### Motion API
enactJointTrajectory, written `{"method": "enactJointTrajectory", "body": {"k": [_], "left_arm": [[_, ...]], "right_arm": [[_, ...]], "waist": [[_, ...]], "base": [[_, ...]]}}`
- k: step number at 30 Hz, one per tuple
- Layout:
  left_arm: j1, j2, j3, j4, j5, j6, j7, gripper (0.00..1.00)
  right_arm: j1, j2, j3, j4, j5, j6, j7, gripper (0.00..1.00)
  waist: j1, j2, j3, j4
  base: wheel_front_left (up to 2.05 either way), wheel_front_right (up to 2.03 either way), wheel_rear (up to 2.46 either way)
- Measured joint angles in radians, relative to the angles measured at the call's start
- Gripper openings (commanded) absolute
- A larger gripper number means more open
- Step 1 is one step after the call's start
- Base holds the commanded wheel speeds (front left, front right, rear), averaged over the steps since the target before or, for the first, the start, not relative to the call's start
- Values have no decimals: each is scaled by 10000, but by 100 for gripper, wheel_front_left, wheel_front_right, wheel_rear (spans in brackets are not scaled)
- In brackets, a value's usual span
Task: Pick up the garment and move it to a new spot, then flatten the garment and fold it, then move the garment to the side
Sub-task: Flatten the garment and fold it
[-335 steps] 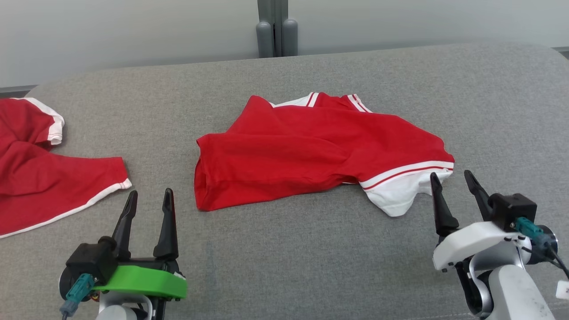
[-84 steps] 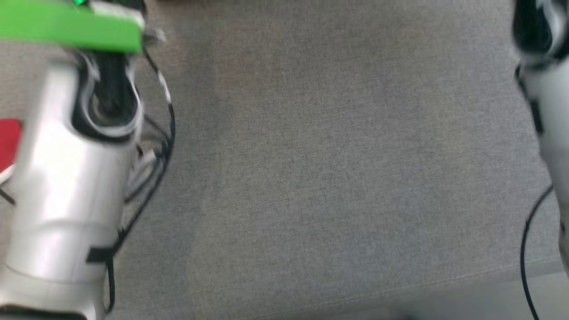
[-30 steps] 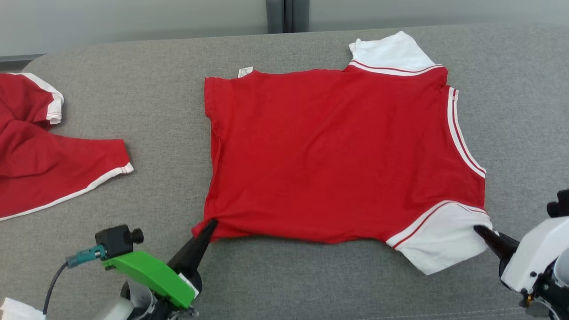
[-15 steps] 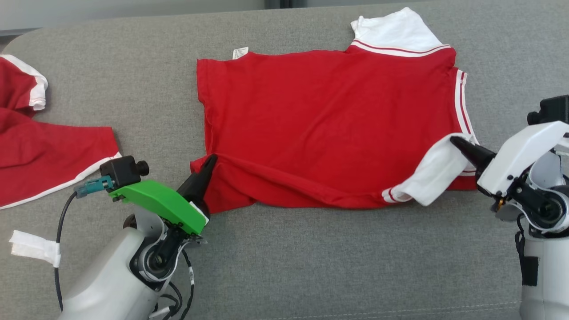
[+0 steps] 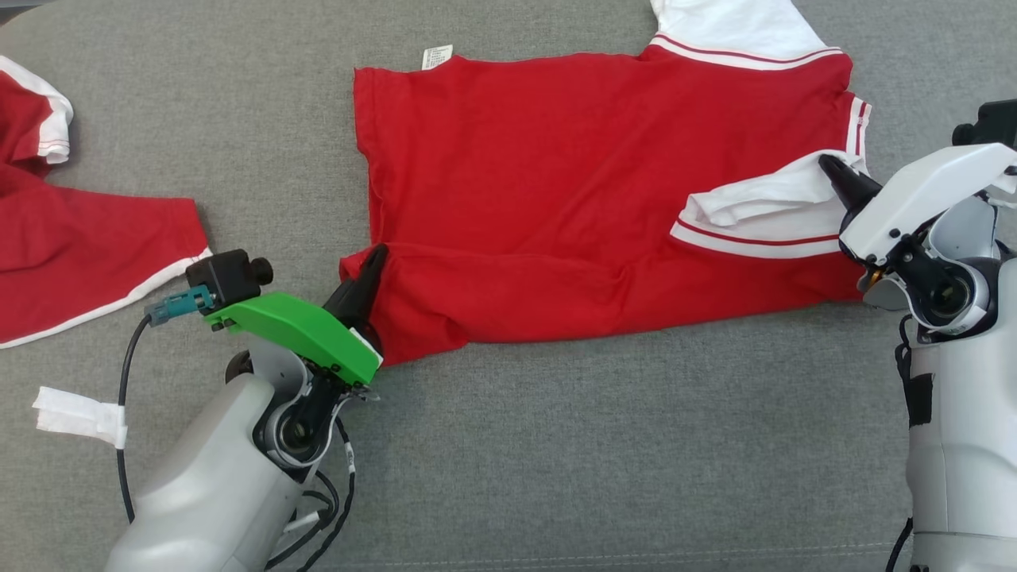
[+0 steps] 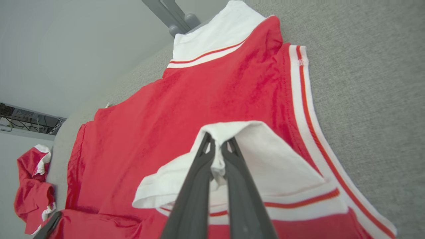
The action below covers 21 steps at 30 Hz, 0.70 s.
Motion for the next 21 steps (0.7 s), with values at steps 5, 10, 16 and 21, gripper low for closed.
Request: {"method": "enactJointTrajectory", "body": {"k": [5,10,16,21], "left_arm": [[-85,-81,-31,190,4,-82,-100,0],[-88,-109,23,397,-46,-107,-324,0],[-85,-151,-31,637,-23,-115,-635,100],[-67,-278,-224,949,242,-117,-993,100]], "right_arm": [[-153,6,-165,368,-67,0,-608,0],[-282,10,-301,773,-54,0,-1058,0],[-451,2,-199,1459,-125,0,-1676,100],[-448,4,105,1860,-2,0,-2245,100]], "waist": [[0,0,-34,57],[0,0,-148,53],[0,0,-346,18],[0,0,-680,16]], "base": [[0,0,0],[0,0,0],[0,0,0],[0,0,0]]}}
